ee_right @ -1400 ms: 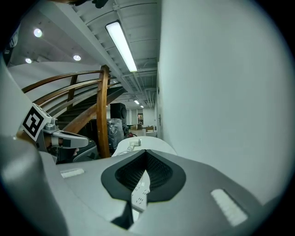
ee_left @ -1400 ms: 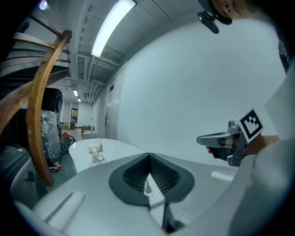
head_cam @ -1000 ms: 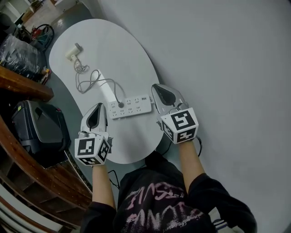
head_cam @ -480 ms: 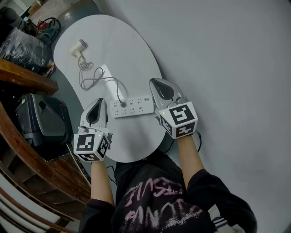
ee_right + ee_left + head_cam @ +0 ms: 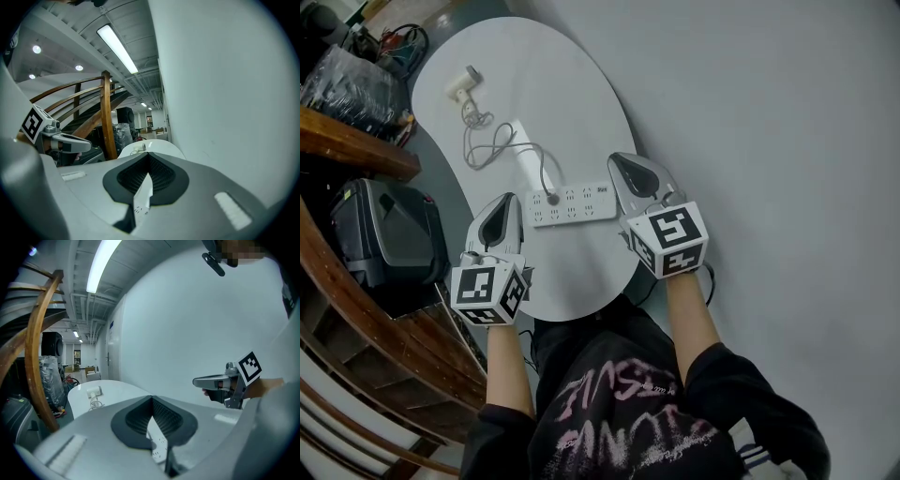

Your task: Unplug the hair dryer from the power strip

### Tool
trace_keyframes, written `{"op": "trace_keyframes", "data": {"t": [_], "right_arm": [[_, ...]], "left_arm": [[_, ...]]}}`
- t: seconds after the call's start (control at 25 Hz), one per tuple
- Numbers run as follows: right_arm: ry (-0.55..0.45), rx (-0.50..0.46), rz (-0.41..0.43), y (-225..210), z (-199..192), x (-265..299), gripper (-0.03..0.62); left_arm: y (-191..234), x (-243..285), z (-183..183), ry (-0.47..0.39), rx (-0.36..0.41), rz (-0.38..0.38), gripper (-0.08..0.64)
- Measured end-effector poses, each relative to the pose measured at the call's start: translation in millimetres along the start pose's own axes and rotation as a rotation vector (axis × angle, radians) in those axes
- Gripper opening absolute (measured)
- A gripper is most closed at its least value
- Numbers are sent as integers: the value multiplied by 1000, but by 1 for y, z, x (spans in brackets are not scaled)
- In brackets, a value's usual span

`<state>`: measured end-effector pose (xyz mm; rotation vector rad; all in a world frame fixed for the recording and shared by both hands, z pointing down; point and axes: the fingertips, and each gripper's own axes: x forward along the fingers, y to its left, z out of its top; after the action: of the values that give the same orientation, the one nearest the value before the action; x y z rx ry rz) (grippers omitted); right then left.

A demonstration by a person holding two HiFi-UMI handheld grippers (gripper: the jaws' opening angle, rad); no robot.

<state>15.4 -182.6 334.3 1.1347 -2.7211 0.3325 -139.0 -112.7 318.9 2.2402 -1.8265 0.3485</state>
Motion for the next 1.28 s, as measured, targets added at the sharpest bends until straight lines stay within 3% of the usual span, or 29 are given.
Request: {"op": "trace_keyframes", "data": {"t": [0.52, 1.28], "right_arm": [[1, 2, -10, 13, -2, 4, 14], [18, 13, -95, 24, -10, 7, 14]], "left_arm": [[9, -5, -4, -28, -55, -25, 0], [26, 1, -16, -23, -63, -103, 0]]}}
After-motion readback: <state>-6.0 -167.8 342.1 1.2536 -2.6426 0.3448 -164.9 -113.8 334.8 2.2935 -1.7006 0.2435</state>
